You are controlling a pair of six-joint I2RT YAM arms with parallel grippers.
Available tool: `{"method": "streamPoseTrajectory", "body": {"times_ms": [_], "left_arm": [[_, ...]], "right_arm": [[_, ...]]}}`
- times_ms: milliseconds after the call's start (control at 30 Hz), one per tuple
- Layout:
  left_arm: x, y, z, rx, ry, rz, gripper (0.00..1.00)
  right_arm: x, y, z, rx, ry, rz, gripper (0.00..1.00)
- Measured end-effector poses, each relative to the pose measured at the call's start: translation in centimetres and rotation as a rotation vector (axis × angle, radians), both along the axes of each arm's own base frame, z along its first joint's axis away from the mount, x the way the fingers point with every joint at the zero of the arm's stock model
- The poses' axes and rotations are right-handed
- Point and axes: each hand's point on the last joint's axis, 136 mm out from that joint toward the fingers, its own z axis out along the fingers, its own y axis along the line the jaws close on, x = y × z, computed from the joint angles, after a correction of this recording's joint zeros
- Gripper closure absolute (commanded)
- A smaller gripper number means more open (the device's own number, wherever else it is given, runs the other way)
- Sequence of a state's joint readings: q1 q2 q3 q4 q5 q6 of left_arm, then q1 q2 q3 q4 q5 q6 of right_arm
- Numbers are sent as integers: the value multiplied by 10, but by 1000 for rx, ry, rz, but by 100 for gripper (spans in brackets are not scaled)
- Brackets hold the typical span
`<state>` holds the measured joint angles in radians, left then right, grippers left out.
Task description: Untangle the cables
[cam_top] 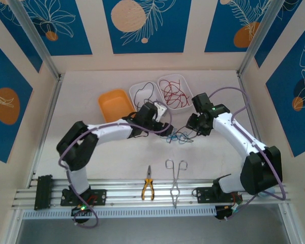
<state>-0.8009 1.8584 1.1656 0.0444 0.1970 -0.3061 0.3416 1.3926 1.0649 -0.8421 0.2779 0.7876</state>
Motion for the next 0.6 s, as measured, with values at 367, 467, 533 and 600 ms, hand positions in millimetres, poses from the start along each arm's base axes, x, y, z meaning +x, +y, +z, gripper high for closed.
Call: {"method": "streamPoseTrajectory", "body": {"times_ms": [367, 467, 533, 600], "left_arm": [[-6, -18, -38, 15, 94, -63, 50], [-9, -20, -43, 11, 111, -71, 66], [-10, -21, -43, 0, 113, -75, 72], [-11, -21, -44, -11, 120, -72, 76]], "right_arm": [[27, 18, -41, 27, 90, -14, 50], [38, 23, -45, 30, 89, -16, 50], [43, 25, -49, 30, 94, -16, 50], [48, 27, -54, 32, 98, -15, 50]]}}
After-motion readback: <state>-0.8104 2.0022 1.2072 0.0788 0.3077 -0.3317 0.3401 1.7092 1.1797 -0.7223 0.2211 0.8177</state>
